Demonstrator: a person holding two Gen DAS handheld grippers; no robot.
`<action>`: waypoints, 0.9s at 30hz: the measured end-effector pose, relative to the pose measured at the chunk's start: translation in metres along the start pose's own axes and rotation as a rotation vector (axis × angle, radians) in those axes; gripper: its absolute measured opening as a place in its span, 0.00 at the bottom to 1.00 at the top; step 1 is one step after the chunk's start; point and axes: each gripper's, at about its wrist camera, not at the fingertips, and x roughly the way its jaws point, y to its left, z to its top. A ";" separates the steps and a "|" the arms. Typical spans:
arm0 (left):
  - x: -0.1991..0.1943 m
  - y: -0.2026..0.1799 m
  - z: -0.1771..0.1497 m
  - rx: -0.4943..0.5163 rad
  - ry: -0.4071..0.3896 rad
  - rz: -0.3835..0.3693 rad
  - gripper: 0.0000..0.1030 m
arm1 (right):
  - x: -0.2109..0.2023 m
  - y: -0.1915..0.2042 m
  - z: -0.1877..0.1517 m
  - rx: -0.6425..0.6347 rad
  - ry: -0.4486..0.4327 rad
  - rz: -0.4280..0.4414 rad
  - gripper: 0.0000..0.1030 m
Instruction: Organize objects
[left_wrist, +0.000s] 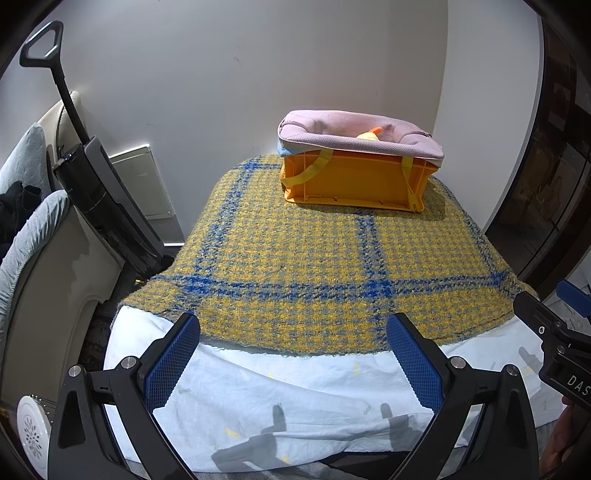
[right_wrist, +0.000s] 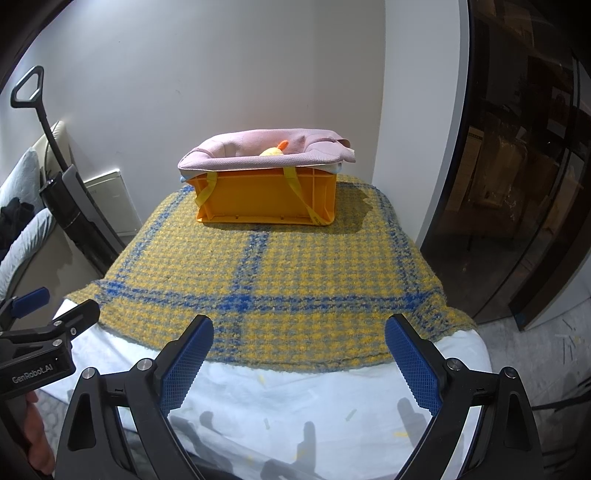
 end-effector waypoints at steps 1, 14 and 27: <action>0.000 0.000 0.000 0.001 -0.001 0.000 1.00 | 0.000 0.000 0.000 0.000 0.000 0.000 0.91; -0.001 0.000 -0.002 0.017 -0.003 -0.003 1.00 | 0.000 -0.001 -0.001 0.003 0.003 0.000 0.91; -0.002 0.000 -0.001 0.028 -0.006 -0.006 1.00 | 0.000 -0.001 -0.002 0.004 0.004 0.001 0.91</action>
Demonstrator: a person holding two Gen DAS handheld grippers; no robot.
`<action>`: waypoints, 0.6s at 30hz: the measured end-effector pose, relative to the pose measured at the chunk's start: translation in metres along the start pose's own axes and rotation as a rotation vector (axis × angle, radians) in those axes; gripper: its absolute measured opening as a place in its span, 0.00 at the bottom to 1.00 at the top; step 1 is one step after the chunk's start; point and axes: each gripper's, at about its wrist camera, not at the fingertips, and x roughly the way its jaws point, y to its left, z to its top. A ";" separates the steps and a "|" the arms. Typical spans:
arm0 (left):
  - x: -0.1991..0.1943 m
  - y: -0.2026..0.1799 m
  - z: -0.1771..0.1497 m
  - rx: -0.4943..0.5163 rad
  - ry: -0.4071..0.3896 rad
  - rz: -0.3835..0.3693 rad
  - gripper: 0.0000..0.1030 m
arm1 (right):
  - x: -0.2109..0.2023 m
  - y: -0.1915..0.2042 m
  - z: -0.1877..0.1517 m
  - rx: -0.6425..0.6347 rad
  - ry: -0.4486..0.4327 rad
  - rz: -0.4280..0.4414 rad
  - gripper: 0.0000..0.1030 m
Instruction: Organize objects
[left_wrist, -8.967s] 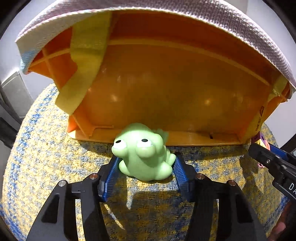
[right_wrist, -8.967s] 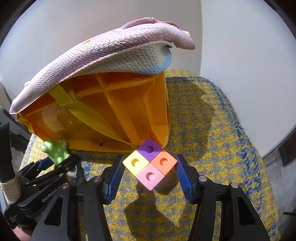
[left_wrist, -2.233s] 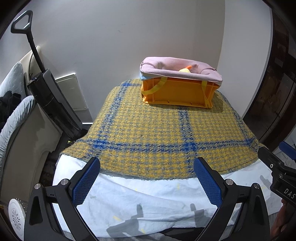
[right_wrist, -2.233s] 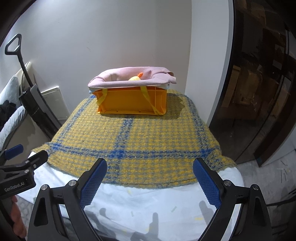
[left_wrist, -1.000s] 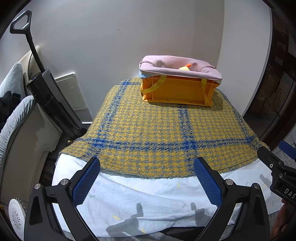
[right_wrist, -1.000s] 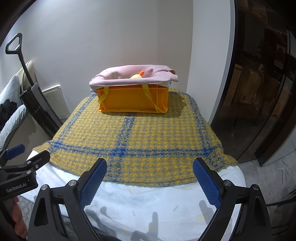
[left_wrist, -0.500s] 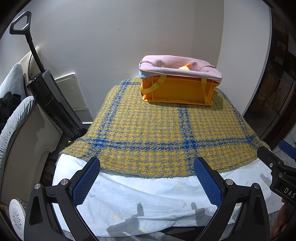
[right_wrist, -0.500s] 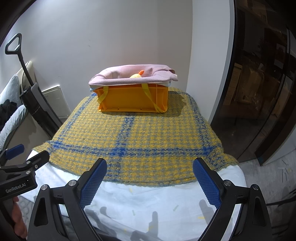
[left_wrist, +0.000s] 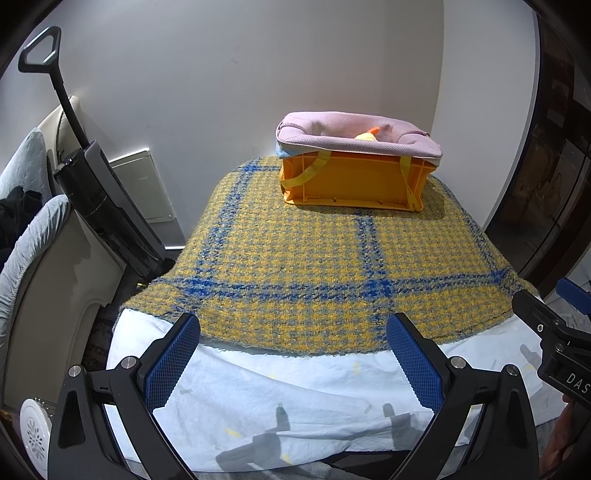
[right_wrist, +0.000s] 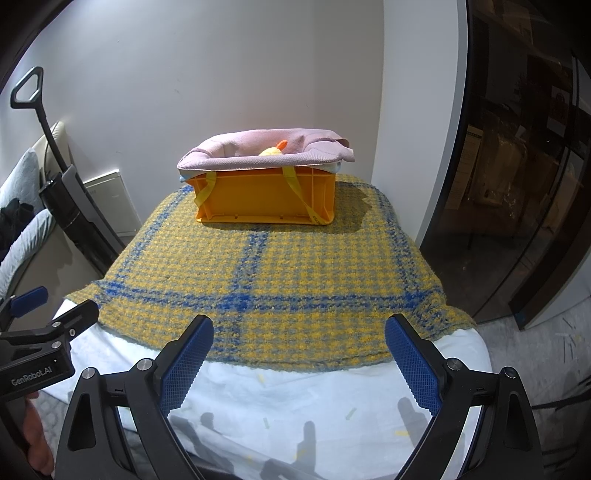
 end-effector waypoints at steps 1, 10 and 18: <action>0.000 0.000 0.000 0.003 0.001 -0.001 1.00 | 0.000 0.000 0.000 0.000 0.001 0.000 0.91; -0.002 -0.002 0.000 0.018 -0.005 -0.004 1.00 | 0.000 0.000 0.000 -0.001 0.001 0.001 0.91; -0.001 -0.005 0.000 0.030 -0.002 -0.014 1.00 | 0.000 -0.001 -0.001 -0.001 0.002 0.003 0.91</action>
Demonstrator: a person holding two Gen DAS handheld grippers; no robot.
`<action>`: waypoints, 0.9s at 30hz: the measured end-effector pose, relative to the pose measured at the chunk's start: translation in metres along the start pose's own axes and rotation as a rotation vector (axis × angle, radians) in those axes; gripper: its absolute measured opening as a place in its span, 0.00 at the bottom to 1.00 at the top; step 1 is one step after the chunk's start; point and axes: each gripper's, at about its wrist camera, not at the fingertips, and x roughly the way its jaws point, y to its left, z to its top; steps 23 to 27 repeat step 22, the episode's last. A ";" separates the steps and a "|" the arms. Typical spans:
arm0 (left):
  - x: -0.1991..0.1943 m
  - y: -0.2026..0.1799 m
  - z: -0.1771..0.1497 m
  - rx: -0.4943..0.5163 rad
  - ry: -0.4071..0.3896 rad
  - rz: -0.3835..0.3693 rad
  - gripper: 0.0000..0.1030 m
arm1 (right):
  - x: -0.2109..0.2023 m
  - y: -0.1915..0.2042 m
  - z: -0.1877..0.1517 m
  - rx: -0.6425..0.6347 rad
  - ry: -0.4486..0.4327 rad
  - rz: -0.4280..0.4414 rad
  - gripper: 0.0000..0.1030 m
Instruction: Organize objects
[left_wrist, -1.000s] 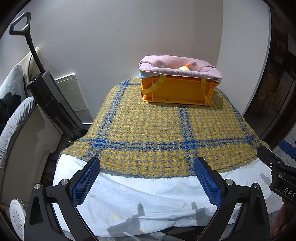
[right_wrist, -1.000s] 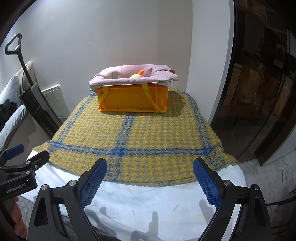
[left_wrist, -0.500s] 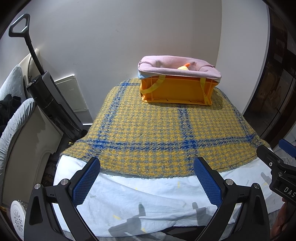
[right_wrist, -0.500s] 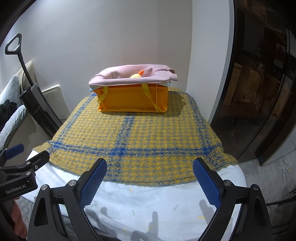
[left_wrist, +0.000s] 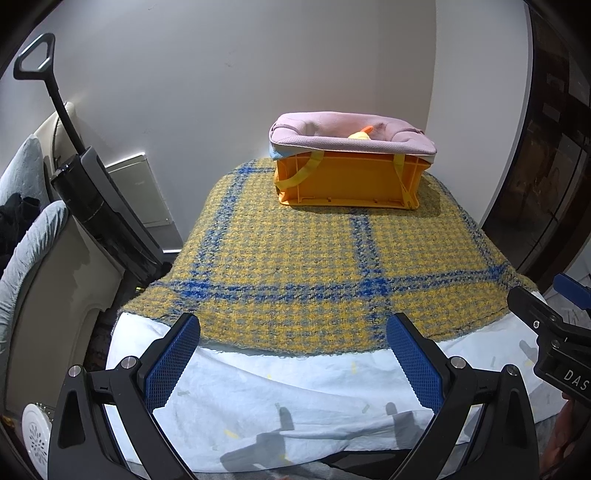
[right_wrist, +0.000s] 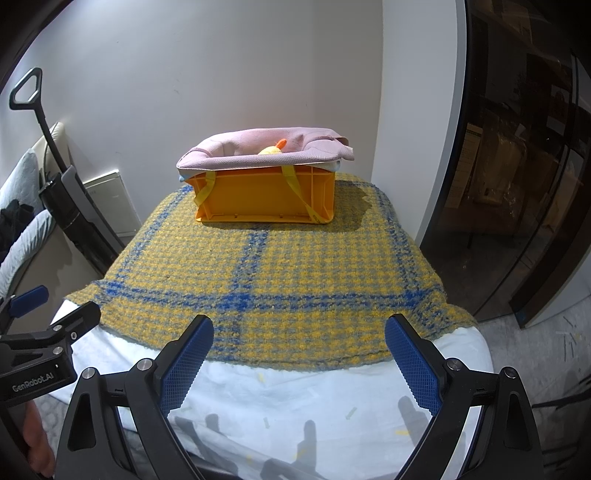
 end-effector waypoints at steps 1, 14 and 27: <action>0.000 0.000 0.000 -0.001 0.003 -0.001 1.00 | 0.000 0.000 0.000 0.000 0.000 0.000 0.91; 0.004 0.003 0.000 -0.023 0.012 0.000 1.00 | 0.002 0.001 -0.002 0.011 0.006 -0.001 0.91; 0.007 0.005 -0.001 -0.028 0.030 0.004 1.00 | 0.002 0.001 -0.003 0.012 0.008 0.002 0.91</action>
